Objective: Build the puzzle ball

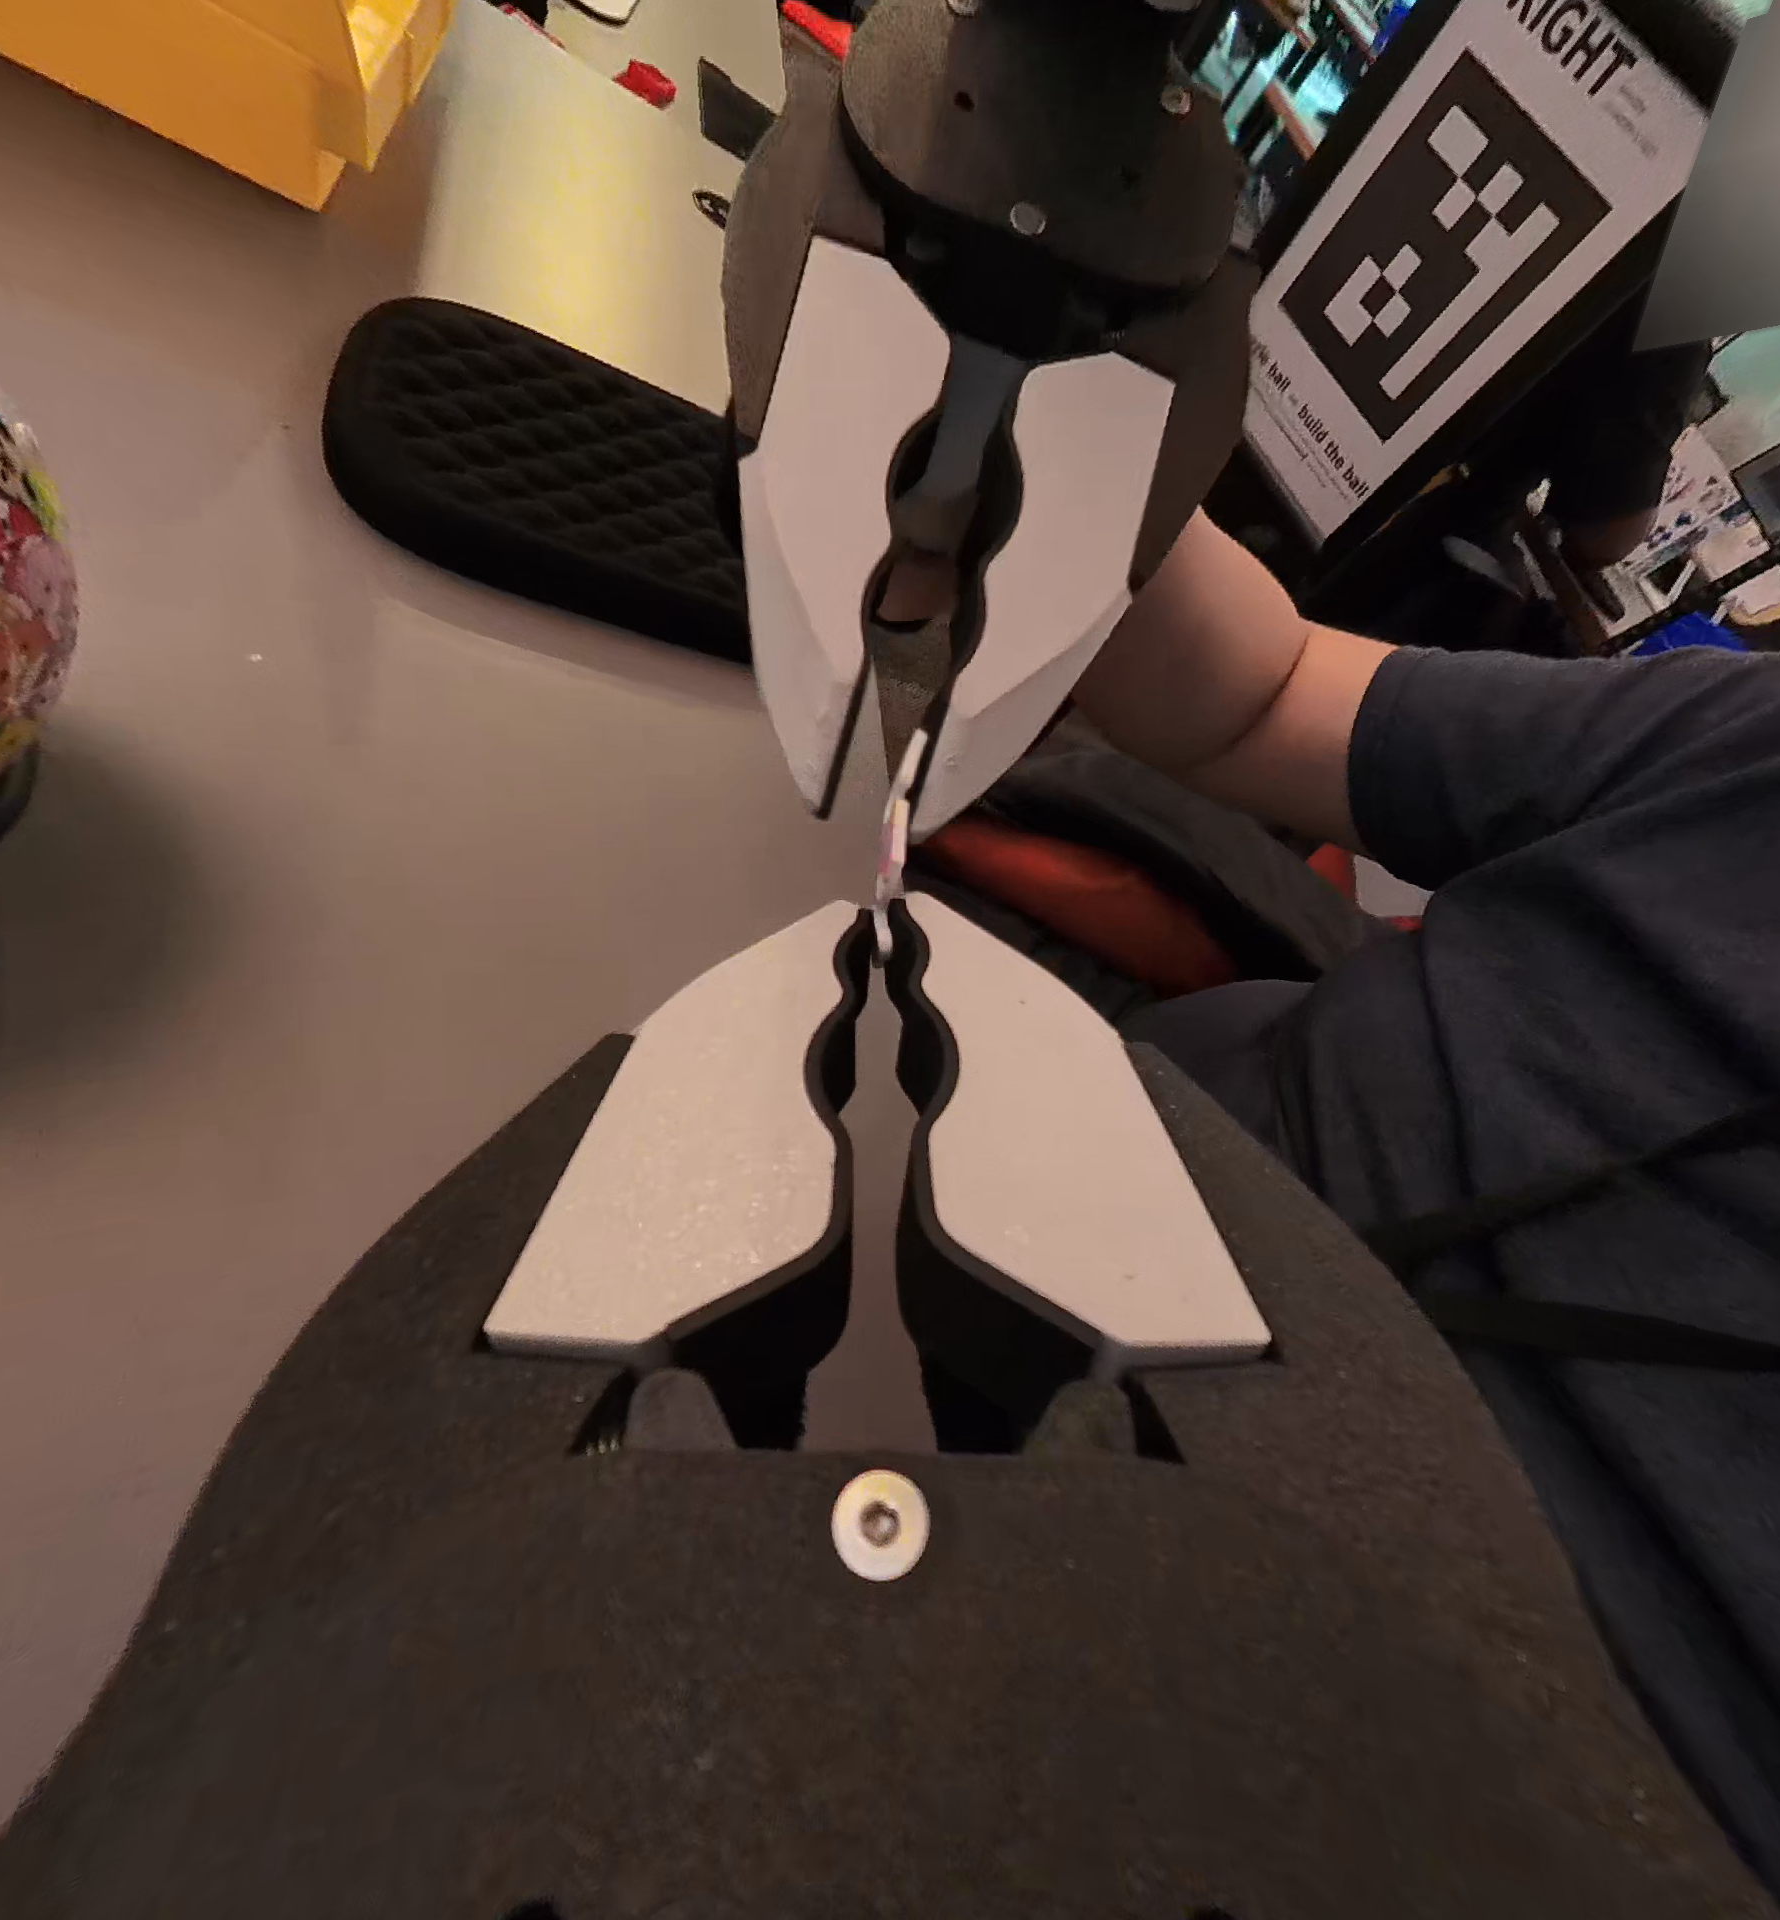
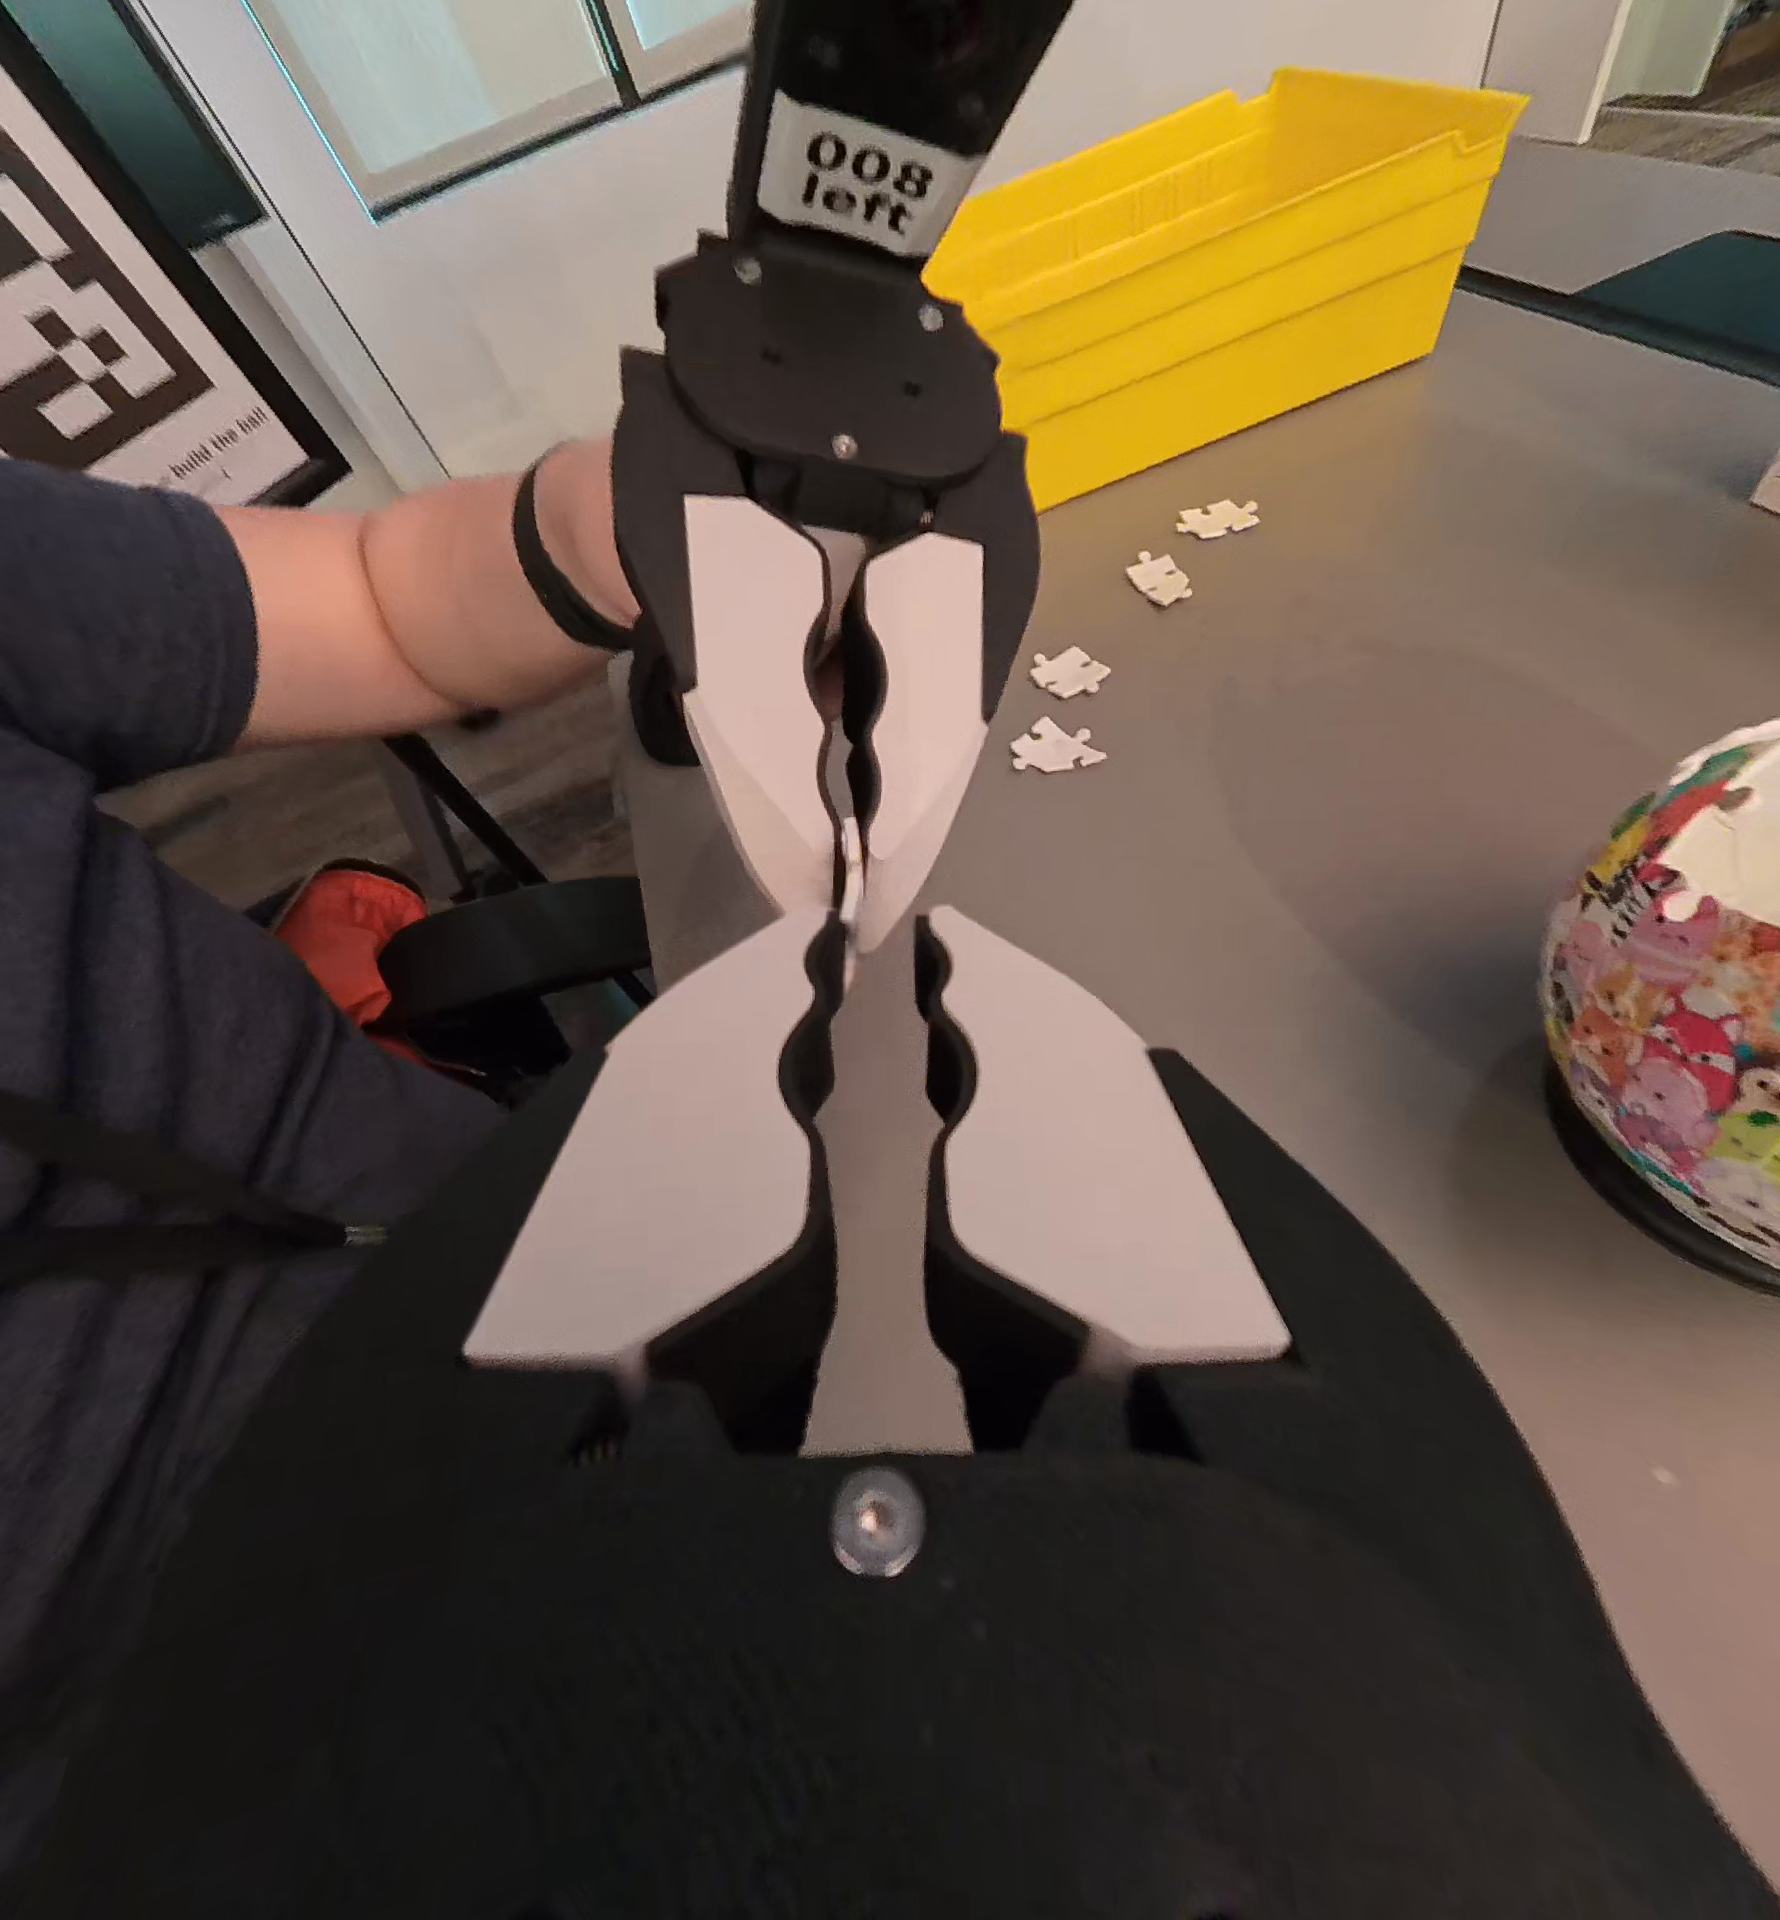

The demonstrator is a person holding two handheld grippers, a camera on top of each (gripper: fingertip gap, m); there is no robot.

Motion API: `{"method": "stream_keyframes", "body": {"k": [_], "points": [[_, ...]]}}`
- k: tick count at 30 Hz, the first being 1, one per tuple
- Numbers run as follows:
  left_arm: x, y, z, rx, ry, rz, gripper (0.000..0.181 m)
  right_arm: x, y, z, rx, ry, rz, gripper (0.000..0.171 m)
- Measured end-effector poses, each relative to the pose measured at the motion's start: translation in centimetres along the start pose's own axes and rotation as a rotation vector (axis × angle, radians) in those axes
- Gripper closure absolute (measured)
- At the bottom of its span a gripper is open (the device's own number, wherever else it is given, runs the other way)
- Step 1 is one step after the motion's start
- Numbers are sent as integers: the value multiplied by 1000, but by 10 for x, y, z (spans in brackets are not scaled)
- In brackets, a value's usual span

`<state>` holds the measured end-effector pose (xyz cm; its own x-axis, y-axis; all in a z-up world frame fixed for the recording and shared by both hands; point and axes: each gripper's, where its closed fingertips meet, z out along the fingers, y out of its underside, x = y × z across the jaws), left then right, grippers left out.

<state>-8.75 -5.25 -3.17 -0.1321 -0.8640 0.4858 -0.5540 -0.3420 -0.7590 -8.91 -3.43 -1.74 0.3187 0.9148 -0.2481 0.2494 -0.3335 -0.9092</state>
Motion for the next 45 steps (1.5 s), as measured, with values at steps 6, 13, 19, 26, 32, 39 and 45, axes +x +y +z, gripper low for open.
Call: {"method": "stream_keyframes", "body": {"k": [6,13,19,26,32,39,45], "points": [[-6,-3,3,-84,-21,62,179,2,3,-4,-24,-13,-10,168],[-22,-19,3,-120,-29,142,178,21,-3,-12,-12,21,-22,168],[-50,-51,-29,-57,-125,227,157,66,-20,-37,90,144,-7,168],[-98,-68,-89,-38,-299,237,161,144,-26,-68,113,280,61,168],[-122,-58,-95,-90,-347,199,166,174,-26,-59,49,334,20,168],[-135,-76,-87,-1,-380,203,167,186,-31,-57,59,361,-14,168],[-142,-92,-87,75,-413,229,172,203,-33,-70,108,442,-3,168]]}}
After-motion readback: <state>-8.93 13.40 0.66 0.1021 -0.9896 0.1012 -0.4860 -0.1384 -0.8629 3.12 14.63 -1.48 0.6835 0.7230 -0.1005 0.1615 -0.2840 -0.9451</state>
